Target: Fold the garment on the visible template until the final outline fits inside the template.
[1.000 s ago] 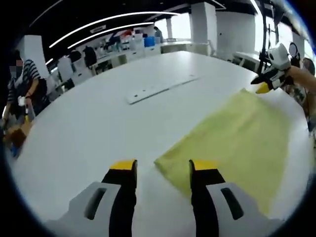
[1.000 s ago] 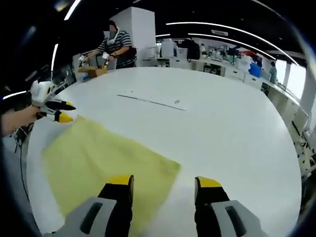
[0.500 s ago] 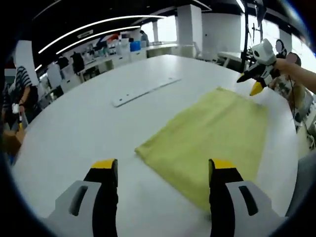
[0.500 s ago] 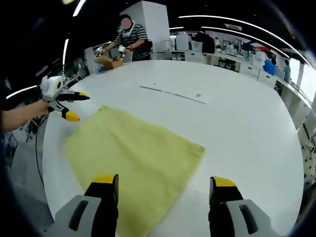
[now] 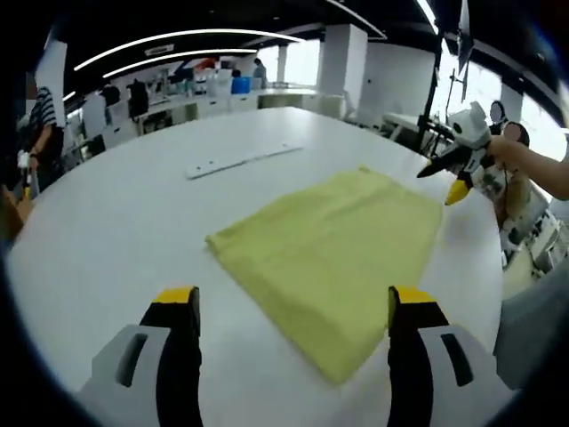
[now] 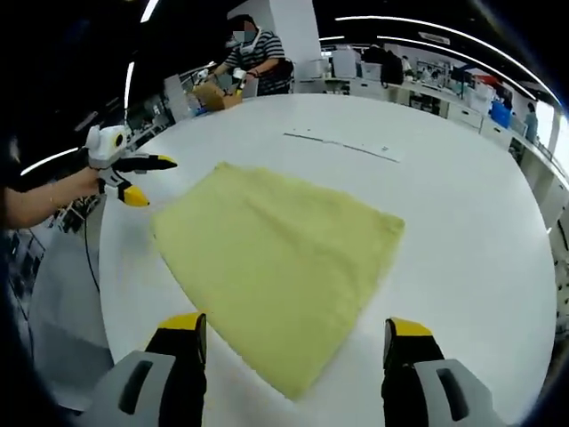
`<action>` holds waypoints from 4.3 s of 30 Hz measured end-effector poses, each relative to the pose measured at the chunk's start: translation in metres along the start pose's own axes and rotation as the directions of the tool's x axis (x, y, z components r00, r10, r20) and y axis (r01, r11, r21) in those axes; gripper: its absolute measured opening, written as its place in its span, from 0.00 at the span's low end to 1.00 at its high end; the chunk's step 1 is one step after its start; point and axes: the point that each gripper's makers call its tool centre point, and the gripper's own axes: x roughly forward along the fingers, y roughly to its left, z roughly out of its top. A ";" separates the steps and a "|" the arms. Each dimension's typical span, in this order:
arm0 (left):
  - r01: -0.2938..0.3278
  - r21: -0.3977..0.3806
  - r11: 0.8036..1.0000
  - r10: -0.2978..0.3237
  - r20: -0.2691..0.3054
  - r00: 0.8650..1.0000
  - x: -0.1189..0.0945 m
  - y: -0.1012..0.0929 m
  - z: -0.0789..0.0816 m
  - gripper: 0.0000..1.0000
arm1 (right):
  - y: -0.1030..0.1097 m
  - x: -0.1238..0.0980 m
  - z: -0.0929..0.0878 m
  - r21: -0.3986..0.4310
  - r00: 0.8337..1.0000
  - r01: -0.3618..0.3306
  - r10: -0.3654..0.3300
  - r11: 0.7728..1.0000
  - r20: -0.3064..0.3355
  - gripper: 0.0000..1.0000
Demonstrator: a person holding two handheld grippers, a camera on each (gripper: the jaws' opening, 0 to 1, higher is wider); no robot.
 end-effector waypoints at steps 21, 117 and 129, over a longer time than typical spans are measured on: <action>0.026 -0.109 0.994 -0.035 -0.086 0.996 -0.011 -0.026 -0.055 0.49 | 0.007 -0.005 -0.043 0.109 1.000 0.017 -0.017 0.994 -0.007 0.39; -0.069 -0.094 0.993 0.068 -0.015 0.998 -0.048 -0.050 -0.049 0.68 | 0.026 -0.049 -0.036 0.054 0.986 0.085 -0.092 0.995 0.141 0.75; -0.070 -0.106 0.992 0.074 0.035 0.997 -0.071 -0.061 -0.036 0.89 | 0.055 -0.073 -0.017 0.007 0.977 0.055 -0.056 0.998 0.206 0.97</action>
